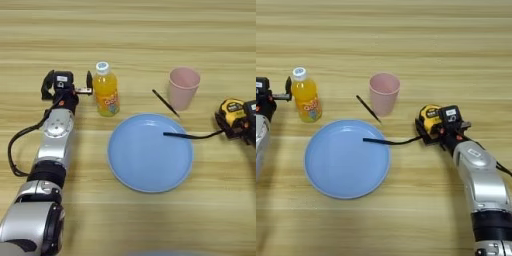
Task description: Move the objects on the table
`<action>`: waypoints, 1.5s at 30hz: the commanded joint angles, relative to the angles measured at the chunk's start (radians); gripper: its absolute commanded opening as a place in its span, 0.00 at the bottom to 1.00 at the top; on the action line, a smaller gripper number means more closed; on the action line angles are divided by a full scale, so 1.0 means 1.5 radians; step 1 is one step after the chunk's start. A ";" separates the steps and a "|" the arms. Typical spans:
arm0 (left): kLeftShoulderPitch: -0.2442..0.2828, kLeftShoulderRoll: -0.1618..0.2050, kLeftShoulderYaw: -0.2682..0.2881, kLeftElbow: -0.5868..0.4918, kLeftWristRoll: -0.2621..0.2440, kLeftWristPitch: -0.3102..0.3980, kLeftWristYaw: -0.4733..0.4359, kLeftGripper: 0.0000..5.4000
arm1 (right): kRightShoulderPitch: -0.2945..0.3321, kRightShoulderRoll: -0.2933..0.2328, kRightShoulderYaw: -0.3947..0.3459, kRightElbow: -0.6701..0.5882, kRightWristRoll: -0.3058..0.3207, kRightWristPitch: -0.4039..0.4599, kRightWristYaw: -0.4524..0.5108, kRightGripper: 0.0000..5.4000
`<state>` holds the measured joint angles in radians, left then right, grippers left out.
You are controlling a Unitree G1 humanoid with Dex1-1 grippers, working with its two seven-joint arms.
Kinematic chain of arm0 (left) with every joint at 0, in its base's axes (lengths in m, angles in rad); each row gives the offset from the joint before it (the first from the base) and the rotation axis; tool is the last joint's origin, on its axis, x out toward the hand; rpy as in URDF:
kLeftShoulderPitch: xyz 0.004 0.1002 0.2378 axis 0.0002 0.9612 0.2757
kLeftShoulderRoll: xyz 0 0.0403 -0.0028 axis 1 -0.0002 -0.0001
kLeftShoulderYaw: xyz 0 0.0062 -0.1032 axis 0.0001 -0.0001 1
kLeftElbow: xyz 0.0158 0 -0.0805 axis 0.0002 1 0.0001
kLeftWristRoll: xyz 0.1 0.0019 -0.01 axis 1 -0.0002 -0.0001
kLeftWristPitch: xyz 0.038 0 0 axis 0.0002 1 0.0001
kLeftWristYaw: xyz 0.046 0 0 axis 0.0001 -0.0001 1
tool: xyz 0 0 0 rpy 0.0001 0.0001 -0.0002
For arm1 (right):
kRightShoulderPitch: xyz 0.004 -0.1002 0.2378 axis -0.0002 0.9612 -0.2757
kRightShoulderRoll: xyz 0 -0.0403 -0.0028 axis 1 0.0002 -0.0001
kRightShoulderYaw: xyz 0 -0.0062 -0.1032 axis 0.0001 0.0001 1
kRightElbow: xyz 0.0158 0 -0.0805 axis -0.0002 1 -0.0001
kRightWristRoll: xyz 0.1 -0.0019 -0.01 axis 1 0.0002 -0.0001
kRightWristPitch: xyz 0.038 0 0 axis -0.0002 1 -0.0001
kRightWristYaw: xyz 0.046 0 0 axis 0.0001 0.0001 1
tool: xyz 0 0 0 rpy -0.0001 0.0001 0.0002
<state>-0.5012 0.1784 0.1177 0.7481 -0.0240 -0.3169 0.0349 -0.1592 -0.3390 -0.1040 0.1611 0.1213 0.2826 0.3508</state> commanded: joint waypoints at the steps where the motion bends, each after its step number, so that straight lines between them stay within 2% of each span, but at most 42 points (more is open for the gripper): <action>1: 0.002 0.005 0.000 -0.002 0.006 0.008 -0.003 1.00 | -0.028 0.002 0.003 0.034 -0.006 -0.025 -0.003 0.85; 12: 0.003 0.004 -0.001 -0.004 0.006 0.008 -0.002 1.00 | -0.032 0.008 0.014 0.061 -0.006 -0.045 0.010 0.85; 19: 0.004 0.004 -0.001 -0.007 0.007 0.010 -0.002 1.00 | -0.032 0.021 0.009 0.032 0.009 -0.065 0.013 1.00; 35: 0.006 0.000 -0.004 -0.011 0.008 0.010 0.001 1.00 | -0.030 0.033 0.045 -0.017 0.001 -0.102 0.028 1.00; 45: 0.008 -0.003 -0.005 -0.015 0.009 0.012 0.004 1.00 | -0.050 0.039 0.077 -0.013 -0.008 -0.105 0.042 1.00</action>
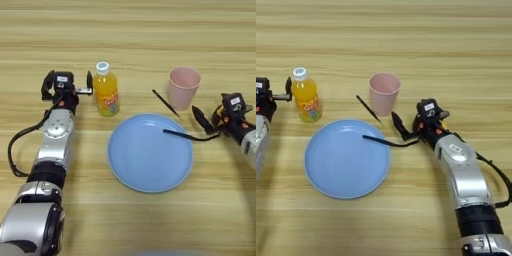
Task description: Move the objects on the table
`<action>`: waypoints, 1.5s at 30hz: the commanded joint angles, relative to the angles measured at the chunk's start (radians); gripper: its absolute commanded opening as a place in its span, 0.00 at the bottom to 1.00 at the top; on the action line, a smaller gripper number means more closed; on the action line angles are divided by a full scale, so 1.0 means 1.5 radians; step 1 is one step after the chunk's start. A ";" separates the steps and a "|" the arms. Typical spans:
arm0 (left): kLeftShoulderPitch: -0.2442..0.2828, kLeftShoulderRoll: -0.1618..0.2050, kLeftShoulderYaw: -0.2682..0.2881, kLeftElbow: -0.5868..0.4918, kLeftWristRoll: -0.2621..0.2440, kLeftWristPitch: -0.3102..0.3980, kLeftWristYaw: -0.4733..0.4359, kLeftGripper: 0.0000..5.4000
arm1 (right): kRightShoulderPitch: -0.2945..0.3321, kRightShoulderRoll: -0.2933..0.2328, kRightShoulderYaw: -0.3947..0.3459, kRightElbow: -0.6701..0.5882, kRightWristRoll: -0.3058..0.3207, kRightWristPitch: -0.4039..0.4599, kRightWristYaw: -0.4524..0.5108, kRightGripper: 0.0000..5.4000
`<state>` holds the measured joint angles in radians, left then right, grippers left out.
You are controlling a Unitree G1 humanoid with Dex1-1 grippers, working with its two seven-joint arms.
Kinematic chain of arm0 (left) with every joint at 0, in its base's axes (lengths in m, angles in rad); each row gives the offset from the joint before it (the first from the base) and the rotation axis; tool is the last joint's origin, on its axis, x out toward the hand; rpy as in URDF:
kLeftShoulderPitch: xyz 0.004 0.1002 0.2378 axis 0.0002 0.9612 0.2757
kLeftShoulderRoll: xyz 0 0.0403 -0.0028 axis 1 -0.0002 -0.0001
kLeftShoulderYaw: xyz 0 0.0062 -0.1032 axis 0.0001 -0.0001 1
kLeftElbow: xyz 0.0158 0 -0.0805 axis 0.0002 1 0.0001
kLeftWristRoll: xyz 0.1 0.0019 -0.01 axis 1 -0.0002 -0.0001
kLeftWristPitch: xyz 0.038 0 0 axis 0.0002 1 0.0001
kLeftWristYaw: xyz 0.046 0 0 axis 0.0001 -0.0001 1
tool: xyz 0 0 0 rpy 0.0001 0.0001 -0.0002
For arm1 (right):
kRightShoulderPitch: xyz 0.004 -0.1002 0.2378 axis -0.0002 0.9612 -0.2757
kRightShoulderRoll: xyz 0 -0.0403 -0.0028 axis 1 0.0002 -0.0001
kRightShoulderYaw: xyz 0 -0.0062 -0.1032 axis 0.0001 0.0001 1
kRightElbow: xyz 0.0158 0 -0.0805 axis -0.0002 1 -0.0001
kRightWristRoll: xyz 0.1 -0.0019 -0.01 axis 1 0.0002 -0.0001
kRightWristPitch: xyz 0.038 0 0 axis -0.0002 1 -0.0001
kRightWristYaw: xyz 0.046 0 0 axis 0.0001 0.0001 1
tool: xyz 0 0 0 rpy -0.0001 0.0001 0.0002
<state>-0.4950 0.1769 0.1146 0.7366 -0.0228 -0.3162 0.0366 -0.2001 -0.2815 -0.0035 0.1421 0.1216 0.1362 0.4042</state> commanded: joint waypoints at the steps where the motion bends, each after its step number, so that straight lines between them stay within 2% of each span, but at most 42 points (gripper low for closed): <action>1: 0.004 -0.002 -0.003 -0.008 0.009 0.012 0.003 1.00 | -0.027 0.001 0.011 0.004 -0.009 -0.008 0.007 1.00; 12: 0.005 -0.003 -0.004 -0.011 0.009 0.014 0.004 1.00 | -0.074 0.006 0.027 0.061 -0.023 -0.026 0.008 1.00; 29: 0.007 -0.003 -0.003 -0.015 0.011 0.015 0.003 1.00 | -0.120 0.024 0.040 0.138 -0.035 -0.054 0.016 1.00; 45: 0.008 -0.006 -0.001 -0.016 0.014 0.016 0.003 1.00 | -0.182 0.048 0.047 0.233 -0.050 -0.100 0.015 1.00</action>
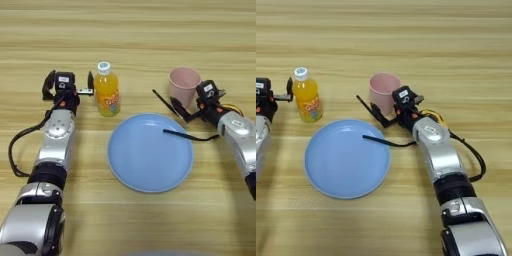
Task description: Move the objects on the table
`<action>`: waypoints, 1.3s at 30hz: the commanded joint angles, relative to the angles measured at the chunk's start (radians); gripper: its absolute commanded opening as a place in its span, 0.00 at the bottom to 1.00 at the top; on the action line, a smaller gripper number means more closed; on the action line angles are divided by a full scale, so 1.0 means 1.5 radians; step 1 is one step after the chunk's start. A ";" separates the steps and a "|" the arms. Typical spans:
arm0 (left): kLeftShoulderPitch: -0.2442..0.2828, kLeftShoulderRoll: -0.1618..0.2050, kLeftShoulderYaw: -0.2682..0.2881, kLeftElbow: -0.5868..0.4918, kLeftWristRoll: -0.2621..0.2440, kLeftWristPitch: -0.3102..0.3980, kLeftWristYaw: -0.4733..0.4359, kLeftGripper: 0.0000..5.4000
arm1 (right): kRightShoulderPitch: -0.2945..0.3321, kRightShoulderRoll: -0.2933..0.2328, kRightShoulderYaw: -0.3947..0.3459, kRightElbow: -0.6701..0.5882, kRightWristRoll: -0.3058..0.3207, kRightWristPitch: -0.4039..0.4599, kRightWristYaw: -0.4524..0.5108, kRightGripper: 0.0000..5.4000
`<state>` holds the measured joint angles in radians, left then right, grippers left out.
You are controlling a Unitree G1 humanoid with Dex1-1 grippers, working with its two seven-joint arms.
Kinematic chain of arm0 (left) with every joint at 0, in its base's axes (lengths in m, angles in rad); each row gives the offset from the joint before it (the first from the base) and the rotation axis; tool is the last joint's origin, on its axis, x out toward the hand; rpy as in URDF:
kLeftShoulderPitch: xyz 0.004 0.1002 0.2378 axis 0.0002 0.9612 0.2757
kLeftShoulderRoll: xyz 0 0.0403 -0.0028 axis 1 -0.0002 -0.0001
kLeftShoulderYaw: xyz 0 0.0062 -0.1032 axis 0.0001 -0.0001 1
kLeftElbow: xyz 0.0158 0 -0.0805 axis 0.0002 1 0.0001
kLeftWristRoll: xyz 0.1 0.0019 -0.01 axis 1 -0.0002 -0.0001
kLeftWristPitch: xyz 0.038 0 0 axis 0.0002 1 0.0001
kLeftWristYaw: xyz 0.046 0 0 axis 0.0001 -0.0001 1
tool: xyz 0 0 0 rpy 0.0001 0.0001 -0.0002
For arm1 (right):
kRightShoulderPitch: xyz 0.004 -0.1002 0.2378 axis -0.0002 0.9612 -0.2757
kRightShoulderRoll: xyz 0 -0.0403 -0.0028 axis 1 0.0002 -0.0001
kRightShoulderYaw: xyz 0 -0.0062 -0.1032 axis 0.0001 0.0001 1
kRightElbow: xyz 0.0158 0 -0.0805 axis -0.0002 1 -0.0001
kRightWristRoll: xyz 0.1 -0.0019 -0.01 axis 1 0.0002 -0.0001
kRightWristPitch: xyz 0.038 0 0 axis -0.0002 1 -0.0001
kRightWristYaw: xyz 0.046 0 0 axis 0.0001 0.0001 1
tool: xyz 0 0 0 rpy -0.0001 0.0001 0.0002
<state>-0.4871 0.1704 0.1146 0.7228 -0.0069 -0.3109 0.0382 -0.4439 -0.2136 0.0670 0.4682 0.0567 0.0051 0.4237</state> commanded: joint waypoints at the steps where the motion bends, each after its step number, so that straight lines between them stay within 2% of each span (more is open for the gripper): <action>1: 0.002 -0.002 -0.001 -0.007 0.004 0.012 0.002 1.00 | -0.024 0.004 0.000 0.023 -0.007 -0.016 0.002 1.00; 11: 0.003 -0.004 -0.002 -0.008 0.005 0.012 0.004 1.00 | -0.079 0.015 0.000 0.121 -0.021 -0.054 -0.001 1.00; 23: 0.003 -0.003 -0.002 -0.008 0.005 0.013 0.005 1.00 | -0.102 0.022 -0.005 0.175 -0.023 -0.084 -0.004 1.00; 32: 0.002 -0.003 -0.002 -0.008 0.005 0.013 0.005 1.00 | -0.111 0.023 -0.013 0.197 -0.024 -0.094 -0.013 0.82; 39: 0.002 -0.004 -0.002 -0.009 0.005 0.013 0.005 1.00 | -0.113 0.024 -0.017 0.207 -0.025 -0.099 -0.015 0.81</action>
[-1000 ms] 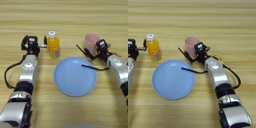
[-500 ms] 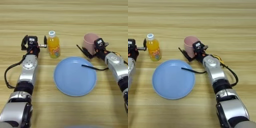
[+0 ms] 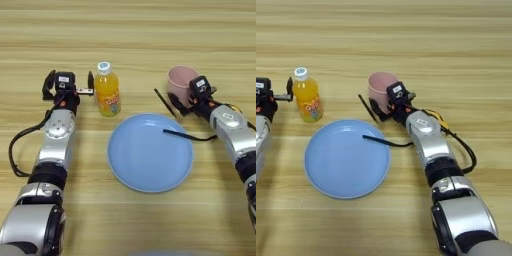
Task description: Move the objects on the table
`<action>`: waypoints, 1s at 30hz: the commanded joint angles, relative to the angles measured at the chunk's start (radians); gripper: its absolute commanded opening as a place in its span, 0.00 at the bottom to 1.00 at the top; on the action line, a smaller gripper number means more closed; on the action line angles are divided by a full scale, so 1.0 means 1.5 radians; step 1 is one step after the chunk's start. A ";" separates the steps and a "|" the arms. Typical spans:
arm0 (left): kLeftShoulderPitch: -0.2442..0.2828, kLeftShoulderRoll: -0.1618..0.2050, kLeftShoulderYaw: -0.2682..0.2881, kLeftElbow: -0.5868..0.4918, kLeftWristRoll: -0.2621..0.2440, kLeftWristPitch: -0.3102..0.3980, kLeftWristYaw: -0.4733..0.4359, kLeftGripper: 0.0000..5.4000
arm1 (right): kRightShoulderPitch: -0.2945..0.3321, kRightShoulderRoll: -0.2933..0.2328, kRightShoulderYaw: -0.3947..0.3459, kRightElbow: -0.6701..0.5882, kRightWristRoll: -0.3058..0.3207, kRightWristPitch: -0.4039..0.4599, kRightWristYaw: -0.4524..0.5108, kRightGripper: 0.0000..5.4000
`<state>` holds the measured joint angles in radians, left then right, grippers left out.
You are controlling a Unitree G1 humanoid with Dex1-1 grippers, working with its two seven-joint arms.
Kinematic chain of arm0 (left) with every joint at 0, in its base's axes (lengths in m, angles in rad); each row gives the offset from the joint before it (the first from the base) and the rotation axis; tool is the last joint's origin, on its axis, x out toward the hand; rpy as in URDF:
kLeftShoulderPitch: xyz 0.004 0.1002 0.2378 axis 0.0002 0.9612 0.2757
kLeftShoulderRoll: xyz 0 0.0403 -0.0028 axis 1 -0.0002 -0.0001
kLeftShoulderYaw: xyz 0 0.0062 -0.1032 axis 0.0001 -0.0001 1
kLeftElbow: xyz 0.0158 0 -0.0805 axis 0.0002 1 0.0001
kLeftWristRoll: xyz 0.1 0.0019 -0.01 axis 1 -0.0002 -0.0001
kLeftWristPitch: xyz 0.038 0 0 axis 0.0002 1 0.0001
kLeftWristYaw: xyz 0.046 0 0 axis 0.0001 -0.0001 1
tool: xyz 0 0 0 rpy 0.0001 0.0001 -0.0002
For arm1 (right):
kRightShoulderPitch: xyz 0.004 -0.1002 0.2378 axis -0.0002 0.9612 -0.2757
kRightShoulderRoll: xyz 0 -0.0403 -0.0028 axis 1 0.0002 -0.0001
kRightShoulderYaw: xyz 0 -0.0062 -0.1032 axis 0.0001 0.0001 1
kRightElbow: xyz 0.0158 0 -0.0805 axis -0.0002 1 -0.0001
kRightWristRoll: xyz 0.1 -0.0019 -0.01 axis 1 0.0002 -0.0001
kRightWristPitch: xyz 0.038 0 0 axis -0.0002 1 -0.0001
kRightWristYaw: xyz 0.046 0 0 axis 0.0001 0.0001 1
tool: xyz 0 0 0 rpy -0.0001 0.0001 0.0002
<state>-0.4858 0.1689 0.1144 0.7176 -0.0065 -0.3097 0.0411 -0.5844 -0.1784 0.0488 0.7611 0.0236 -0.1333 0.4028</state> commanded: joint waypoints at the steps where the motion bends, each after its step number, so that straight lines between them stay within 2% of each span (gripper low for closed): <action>1: 0.001 -0.003 -0.002 -0.005 0.005 0.012 0.003 1.00 | -0.020 0.000 -0.005 0.014 -0.003 -0.008 -0.002 0.81; 7: 0.001 -0.003 -0.002 -0.006 0.005 0.012 0.003 1.00 | -0.019 0.001 -0.008 0.011 -0.001 -0.011 -0.001 0.80; 13: 0.004 -0.003 -0.002 -0.010 0.005 0.013 0.004 1.00 | 0.012 0.000 -0.007 -0.068 0.008 -0.001 0.007 0.80; 21: 0.004 -0.004 -0.003 -0.011 0.006 0.015 0.004 1.00 | 0.090 0.003 0.007 -0.242 0.018 0.050 0.017 0.80; 30: 0.006 -0.004 -0.003 -0.015 0.006 0.017 0.005 1.00 | 0.198 0.004 0.058 -0.416 0.018 0.127 0.046 0.80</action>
<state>-0.4829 0.1672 0.1136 0.7071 -0.0059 -0.2988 0.0441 -0.3262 -0.1668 0.1128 0.2030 0.0445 0.0223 0.4521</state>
